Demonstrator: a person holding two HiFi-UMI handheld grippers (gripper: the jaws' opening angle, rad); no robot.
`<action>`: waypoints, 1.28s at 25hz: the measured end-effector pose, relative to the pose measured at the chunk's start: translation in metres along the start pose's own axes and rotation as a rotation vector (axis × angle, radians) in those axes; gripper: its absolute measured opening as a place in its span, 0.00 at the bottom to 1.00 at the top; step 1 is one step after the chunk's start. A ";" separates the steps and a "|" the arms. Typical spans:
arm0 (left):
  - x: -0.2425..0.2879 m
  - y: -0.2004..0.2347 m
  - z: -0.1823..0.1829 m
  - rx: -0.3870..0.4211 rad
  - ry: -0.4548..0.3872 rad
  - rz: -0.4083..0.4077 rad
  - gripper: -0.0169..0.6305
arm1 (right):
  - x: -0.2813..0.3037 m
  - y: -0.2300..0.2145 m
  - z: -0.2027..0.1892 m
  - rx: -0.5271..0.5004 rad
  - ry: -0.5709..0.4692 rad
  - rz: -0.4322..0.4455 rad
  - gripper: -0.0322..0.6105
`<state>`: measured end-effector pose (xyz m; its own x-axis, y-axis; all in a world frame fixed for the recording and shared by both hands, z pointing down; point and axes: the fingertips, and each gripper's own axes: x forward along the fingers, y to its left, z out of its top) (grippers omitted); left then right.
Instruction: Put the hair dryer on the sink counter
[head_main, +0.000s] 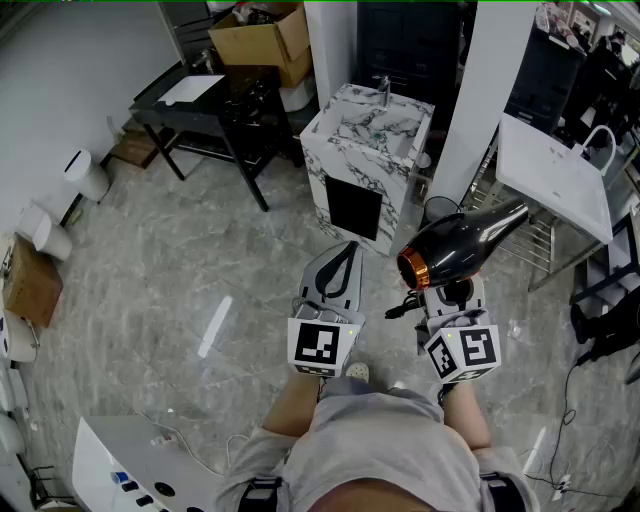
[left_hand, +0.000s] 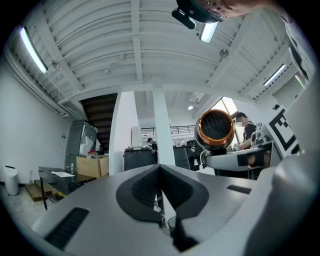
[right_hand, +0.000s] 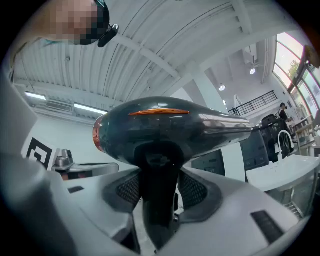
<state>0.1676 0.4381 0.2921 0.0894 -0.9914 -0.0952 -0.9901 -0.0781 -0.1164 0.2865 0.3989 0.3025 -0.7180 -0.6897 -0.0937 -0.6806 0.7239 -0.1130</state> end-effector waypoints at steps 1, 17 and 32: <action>0.000 0.000 0.000 0.001 -0.001 -0.002 0.05 | 0.000 0.000 0.000 -0.003 -0.001 0.003 0.37; 0.018 0.009 -0.005 -0.001 0.006 -0.014 0.05 | 0.020 -0.004 -0.001 -0.017 0.002 0.004 0.37; 0.045 0.052 -0.013 -0.031 -0.032 -0.058 0.05 | 0.064 0.005 -0.015 0.014 -0.006 -0.039 0.37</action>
<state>0.1188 0.3884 0.2947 0.1495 -0.9813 -0.1212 -0.9860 -0.1389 -0.0919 0.2350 0.3581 0.3103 -0.6902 -0.7175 -0.0944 -0.7058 0.6962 -0.1309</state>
